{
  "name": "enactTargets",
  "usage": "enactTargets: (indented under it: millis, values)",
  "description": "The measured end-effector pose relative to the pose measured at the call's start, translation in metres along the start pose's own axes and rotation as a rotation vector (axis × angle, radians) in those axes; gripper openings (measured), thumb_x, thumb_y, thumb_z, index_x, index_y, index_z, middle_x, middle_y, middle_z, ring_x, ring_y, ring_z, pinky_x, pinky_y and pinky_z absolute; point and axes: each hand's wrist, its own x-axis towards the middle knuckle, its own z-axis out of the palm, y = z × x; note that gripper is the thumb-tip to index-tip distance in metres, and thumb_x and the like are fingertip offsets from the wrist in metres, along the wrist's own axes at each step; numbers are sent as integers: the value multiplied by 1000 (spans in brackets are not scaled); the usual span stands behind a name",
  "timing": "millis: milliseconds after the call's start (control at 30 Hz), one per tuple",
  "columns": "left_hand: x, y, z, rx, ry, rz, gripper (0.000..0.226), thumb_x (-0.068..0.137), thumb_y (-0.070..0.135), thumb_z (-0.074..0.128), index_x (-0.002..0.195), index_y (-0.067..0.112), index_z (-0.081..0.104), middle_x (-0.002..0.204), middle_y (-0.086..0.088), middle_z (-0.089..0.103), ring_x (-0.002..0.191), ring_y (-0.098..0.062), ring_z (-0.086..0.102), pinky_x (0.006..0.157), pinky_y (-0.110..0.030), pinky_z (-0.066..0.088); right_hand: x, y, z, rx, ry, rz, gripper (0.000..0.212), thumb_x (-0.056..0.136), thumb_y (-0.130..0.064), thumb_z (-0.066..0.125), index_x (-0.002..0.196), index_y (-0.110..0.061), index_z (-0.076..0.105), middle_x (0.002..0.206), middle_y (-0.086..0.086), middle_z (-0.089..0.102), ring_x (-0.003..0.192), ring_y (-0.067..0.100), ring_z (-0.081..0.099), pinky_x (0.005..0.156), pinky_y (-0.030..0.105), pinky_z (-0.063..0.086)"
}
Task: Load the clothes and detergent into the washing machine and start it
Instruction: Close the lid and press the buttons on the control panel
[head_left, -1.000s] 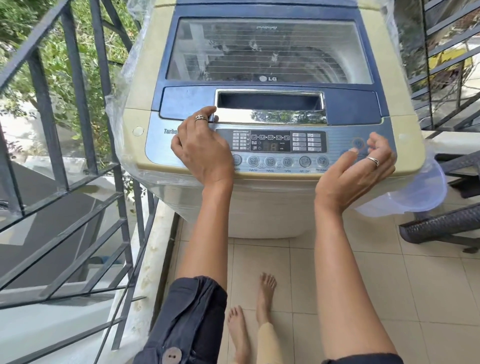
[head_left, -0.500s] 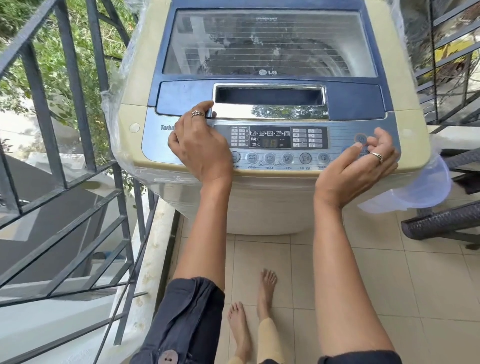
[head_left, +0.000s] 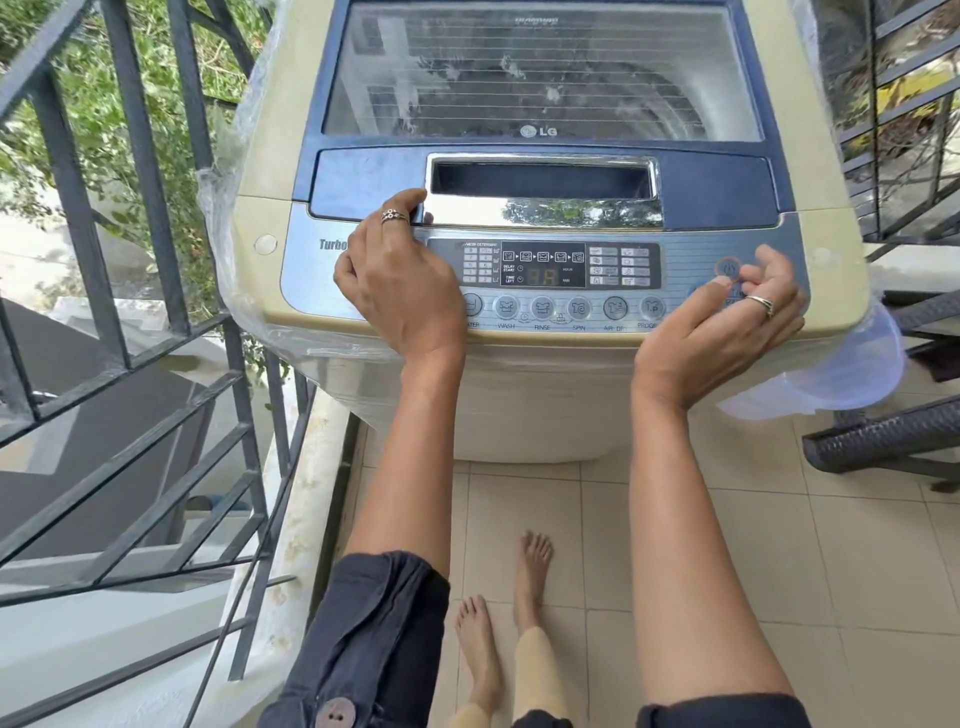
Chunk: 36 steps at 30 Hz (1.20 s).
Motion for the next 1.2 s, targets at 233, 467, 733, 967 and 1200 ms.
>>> enactTargets:
  millis: [233,467,733,967,1200]
  values:
    - [-1,-1,0,4,-7,-1,45,81,3,41,110,26,66,105,11,68,109,-13,58,95,-20,20,-1,-1,1,13,17,27,33,78,-1,48,109,4,60,96,15,60,90,25,52,87,21,31]
    - [-2,1,-1,-14,5,-3,47,78,-1,41,109,24,66,105,10,69,108,-15,59,98,-25,27,-1,0,1,11,16,16,32,78,1,47,107,5,60,95,16,60,89,33,55,86,17,29]
    - [-1,1,0,-12,15,-1,46,78,-1,41,108,24,67,104,10,70,107,-15,60,98,-25,27,-1,0,2,-16,4,13,33,78,-1,47,107,4,59,96,15,60,90,31,55,87,18,29]
    - [-2,1,-1,-10,18,0,46,78,0,42,108,24,67,105,11,70,108,-14,60,96,-23,25,-1,2,2,-25,-8,24,33,78,-4,47,107,3,60,96,15,60,91,24,51,90,8,24]
    - [-2,1,-1,-21,32,6,46,77,-2,42,107,23,67,104,11,70,106,-14,61,95,-21,24,-1,3,3,-46,-6,26,32,78,-5,49,107,2,60,95,15,59,91,21,49,89,11,25]
